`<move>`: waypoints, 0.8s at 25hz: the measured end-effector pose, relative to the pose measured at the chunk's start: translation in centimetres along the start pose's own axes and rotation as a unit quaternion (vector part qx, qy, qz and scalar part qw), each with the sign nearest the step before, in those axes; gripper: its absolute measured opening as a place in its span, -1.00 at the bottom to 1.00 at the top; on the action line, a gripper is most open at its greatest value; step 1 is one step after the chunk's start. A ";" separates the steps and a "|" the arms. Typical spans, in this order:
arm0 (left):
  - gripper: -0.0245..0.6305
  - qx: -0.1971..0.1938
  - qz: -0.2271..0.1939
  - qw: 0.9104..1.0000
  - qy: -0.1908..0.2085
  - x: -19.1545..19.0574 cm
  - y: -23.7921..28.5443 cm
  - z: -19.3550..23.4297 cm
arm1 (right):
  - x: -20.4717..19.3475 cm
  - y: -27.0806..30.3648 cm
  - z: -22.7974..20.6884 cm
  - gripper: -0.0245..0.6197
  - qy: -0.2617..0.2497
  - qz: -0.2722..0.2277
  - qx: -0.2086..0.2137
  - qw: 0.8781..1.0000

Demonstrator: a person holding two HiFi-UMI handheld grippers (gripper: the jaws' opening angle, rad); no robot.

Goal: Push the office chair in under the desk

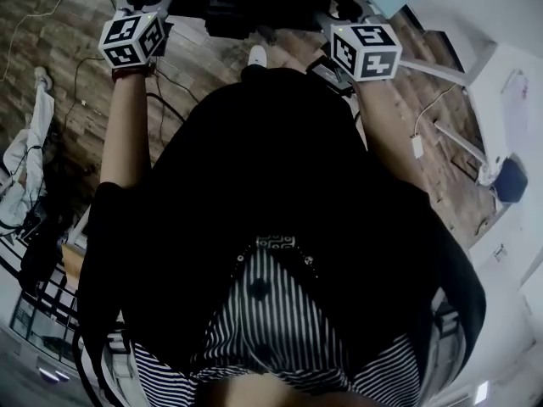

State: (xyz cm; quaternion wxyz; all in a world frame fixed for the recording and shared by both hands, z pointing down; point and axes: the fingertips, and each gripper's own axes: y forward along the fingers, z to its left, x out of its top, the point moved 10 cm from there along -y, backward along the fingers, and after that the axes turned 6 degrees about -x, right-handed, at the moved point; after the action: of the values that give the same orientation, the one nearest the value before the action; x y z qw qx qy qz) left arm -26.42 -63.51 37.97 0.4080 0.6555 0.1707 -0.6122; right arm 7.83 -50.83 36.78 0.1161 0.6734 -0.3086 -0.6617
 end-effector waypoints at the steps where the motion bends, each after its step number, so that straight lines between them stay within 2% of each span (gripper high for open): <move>1: 0.04 -0.001 -0.001 1.000 0.001 0.4 0.6 0.7 | 0.5 0.6 -0.2 -0.20 -0.003 0.000 0.003 1.000; 5: 0.04 0.002 -0.009 1.000 0.001 1.5 2.8 3.1 | 2.2 2.7 -1.4 -0.22 0.003 -0.004 0.023 1.000; 10: 0.04 -0.005 -0.003 1.000 0.003 2.5 4.9 3.4 | 2.6 3.1 -3.0 -0.24 0.012 -0.004 0.037 0.999; 13: 0.03 -0.012 -0.004 1.000 0.002 3.6 6.0 4.8 | 3.6 3.9 -3.0 -0.23 0.023 -0.012 0.028 0.999; 20: 0.04 -0.057 0.001 0.998 0.015 5.2 9.1 9.4 | 6.1 6.6 -2.4 -0.24 0.041 -0.007 0.008 0.999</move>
State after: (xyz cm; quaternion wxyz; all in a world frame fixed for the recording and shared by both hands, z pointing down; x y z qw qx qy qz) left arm -25.12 -77.49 36.79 0.4431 0.6407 0.2108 -0.5906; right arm 8.00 -60.05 35.78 0.1185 0.7034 -0.3037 -0.6317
